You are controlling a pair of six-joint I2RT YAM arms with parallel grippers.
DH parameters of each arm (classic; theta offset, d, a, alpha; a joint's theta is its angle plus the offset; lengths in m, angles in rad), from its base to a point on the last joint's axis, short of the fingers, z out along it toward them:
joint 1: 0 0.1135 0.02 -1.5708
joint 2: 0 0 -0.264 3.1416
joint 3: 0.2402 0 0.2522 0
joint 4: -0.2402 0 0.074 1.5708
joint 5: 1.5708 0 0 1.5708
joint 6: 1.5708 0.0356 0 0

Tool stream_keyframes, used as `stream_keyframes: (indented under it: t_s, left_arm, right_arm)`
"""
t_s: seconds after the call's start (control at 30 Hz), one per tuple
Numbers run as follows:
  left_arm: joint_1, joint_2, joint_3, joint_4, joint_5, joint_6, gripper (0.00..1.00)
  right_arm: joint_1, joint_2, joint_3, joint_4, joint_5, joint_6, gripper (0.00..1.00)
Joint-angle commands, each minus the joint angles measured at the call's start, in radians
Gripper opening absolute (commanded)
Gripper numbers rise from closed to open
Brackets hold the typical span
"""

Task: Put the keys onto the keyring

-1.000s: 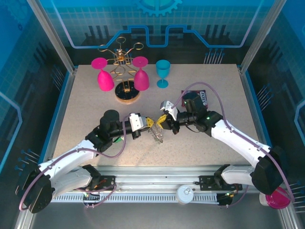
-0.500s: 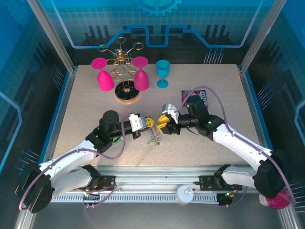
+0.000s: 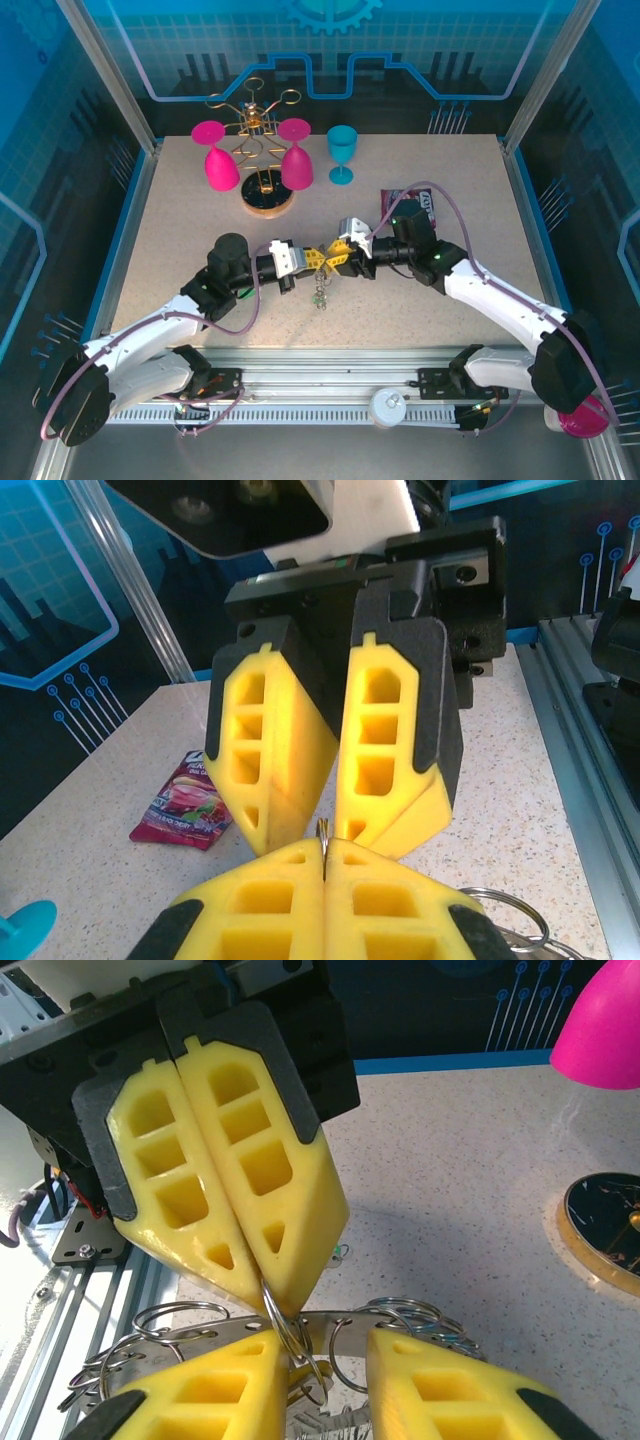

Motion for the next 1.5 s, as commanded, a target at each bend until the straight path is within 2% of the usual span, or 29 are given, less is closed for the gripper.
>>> stream_keyframes:
  t_s: [0.0,0.07,0.13,0.3,0.4,0.57,0.73,0.9,1.0,1.07,1.17,1.23,1.47]
  left_arm:
    - [-0.006,-0.002,-0.011,0.082,0.040,-0.028,0.00]
    - [-0.006,0.001,-0.015,0.101,0.041,-0.038,0.00]
    - [-0.005,0.002,-0.017,0.103,0.040,-0.043,0.00]
    - [-0.005,-0.020,-0.019,0.042,-0.027,-0.029,0.02]
    - [-0.005,-0.036,0.006,-0.068,-0.058,0.015,0.08]
    - [-0.006,-0.039,0.071,-0.236,-0.076,0.080,0.10]
    - [-0.005,-0.037,0.112,-0.334,-0.094,0.118,0.11]
    - [-0.008,-0.023,0.130,-0.353,-0.084,0.125,0.11]
    - [-0.008,-0.017,0.137,-0.351,-0.078,0.127,0.00]
    - [-0.007,-0.022,0.130,-0.335,-0.074,0.126,0.00]
    - [-0.005,-0.033,0.095,-0.258,-0.061,0.101,0.00]
    - [-0.006,-0.034,0.071,-0.196,-0.051,0.077,0.00]
    - [-0.006,-0.028,0.036,-0.108,-0.028,0.047,0.00]
  right_arm:
    - [-0.004,0.013,0.017,0.029,-0.043,-0.021,0.25]
    - [-0.004,0.018,0.018,0.037,-0.051,-0.020,0.17]
    - [-0.004,0.016,0.021,0.045,-0.058,-0.017,0.00]
    - [-0.002,-0.009,0.037,-0.043,-0.032,-0.061,0.00]
    - [0.018,-0.008,0.120,-0.196,0.020,-0.145,0.00]
    - [0.071,0.045,0.250,-0.450,0.130,-0.268,0.00]
    - [0.124,0.090,0.362,-0.605,0.226,-0.333,0.00]
    - [0.159,0.109,0.423,-0.636,0.228,-0.337,0.00]
    - [0.149,0.089,0.404,-0.584,0.195,-0.301,0.00]
    - [0.119,0.062,0.351,-0.506,0.158,-0.254,0.00]
    - [0.031,0.006,0.213,-0.312,0.045,-0.155,0.25]
    - [-0.010,-0.012,0.136,-0.199,-0.004,-0.100,0.34]
    - [-0.029,0.004,0.095,-0.157,-0.066,-0.065,0.37]
